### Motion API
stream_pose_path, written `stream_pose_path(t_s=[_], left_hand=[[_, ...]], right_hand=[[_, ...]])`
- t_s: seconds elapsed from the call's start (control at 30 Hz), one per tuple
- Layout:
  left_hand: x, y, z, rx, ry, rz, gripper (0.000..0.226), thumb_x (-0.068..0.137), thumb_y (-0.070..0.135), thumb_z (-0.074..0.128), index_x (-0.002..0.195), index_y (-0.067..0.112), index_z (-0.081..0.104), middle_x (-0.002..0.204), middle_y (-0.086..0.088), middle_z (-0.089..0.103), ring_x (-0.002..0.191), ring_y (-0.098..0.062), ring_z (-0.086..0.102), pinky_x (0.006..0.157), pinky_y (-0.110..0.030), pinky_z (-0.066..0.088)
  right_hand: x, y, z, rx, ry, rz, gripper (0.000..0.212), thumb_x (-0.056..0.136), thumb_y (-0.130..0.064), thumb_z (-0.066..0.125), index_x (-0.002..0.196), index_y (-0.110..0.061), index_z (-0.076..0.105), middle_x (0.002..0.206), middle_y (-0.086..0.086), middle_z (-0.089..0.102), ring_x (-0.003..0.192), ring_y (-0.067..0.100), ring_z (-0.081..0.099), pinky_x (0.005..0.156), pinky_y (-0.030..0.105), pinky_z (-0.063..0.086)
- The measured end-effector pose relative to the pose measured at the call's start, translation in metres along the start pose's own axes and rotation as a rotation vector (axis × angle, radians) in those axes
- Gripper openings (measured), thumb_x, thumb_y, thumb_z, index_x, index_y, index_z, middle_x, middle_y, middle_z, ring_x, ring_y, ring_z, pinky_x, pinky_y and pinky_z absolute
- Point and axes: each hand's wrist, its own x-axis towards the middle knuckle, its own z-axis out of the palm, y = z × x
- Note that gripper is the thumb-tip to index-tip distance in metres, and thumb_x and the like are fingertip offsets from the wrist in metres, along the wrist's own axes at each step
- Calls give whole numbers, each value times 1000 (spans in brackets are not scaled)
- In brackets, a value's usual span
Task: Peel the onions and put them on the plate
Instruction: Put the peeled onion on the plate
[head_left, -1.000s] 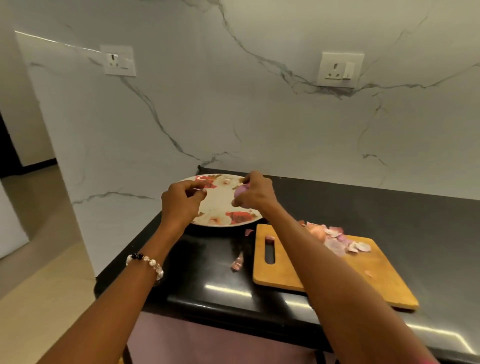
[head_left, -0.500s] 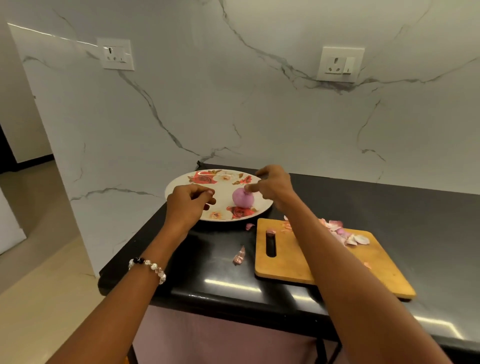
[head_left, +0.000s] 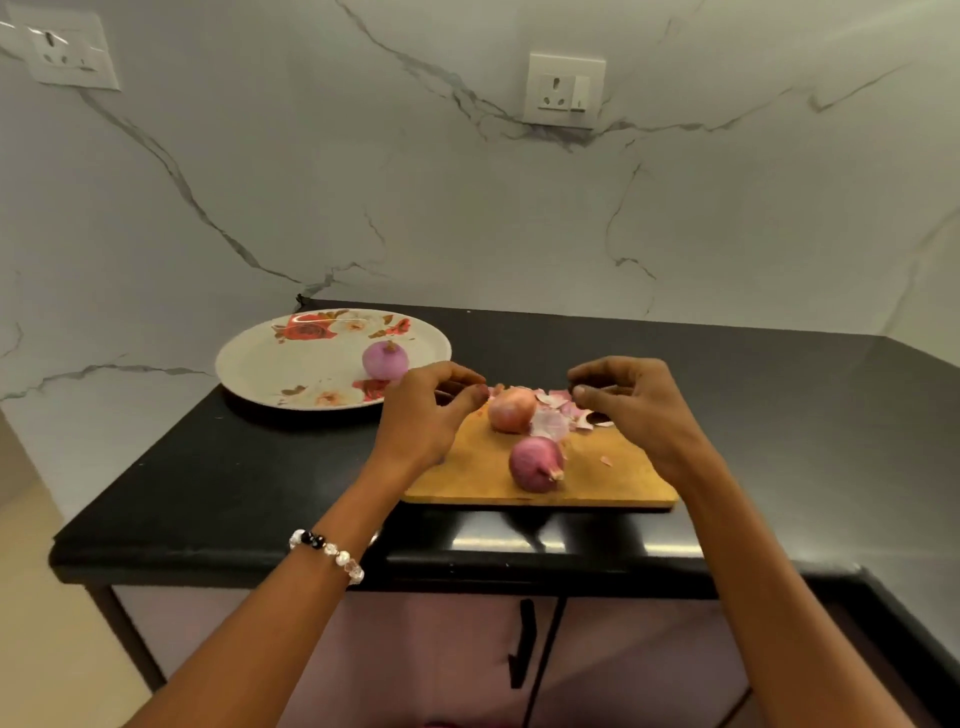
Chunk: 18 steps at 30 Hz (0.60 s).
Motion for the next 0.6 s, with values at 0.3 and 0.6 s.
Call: stream_pose_path(t_s=[0.3, 0.6], left_hand=[[-34, 4, 29, -22, -191, 236, 39, 78, 29, 76, 114, 18, 67, 110, 7, 66, 93, 1, 61, 77, -9, 44], [-30, 4, 25, -45, -226, 226, 45, 77, 28, 75, 119, 16, 66, 110, 3, 69, 96, -3, 64, 84, -20, 52]], right_hand=[[-42, 26, -2, -6, -286, -242, 57, 70, -23, 84, 123, -14, 65, 118, -2, 67, 106, 14, 64, 81, 30, 58], [-36, 33, 12, -53, -177, -377, 50, 71, -33, 87, 116, -17, 71, 104, -5, 72, 91, 17, 68, 69, 33, 58]])
